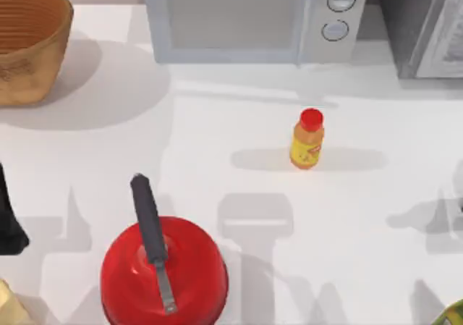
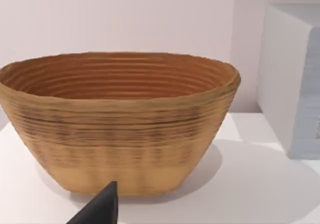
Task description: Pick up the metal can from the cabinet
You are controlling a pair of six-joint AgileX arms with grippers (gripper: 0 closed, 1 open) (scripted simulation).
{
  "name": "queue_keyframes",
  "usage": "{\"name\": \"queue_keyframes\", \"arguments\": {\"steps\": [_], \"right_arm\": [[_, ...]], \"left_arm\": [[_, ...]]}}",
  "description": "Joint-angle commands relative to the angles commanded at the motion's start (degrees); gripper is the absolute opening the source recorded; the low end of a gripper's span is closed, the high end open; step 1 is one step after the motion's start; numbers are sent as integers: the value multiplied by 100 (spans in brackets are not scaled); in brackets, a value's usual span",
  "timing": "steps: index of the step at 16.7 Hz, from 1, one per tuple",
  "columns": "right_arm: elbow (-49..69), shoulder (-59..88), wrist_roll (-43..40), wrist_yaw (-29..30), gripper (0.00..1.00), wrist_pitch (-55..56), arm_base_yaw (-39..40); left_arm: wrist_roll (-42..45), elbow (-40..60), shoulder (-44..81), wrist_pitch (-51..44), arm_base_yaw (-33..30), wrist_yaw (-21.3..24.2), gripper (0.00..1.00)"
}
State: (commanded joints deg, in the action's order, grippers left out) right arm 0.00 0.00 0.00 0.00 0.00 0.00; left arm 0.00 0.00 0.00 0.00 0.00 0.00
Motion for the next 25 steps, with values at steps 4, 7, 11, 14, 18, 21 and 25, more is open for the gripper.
{"name": "queue_keyframes", "arguments": {"steps": [4, 7, 11, 14, 18, 21, 25], "right_arm": [[184, 164, 4, 35, 100, -41, 16], [914, 788, 15, 144, 100, -221, 93], [2617, 2142, 33, 343, 100, -652, 280], [4227, 3374, 47, 515, 100, -1055, 460], [6479, 5046, 65, 746, 100, -1595, 702], [8008, 6153, 76, 905, 100, -1945, 858], [9466, 7213, 86, 1065, 100, -2273, 1005]], "left_arm": [[0, 0, 0, 0, 0, 0, 100], [0, 0, 0, 0, 0, 0, 100], [0, 0, 0, 0, 0, 0, 100], [0, 0, 0, 0, 0, 0, 100], [0, 0, 0, 0, 0, 0, 100], [0, 0, 0, 0, 0, 0, 100], [0, 0, 0, 0, 0, 0, 100]]}}
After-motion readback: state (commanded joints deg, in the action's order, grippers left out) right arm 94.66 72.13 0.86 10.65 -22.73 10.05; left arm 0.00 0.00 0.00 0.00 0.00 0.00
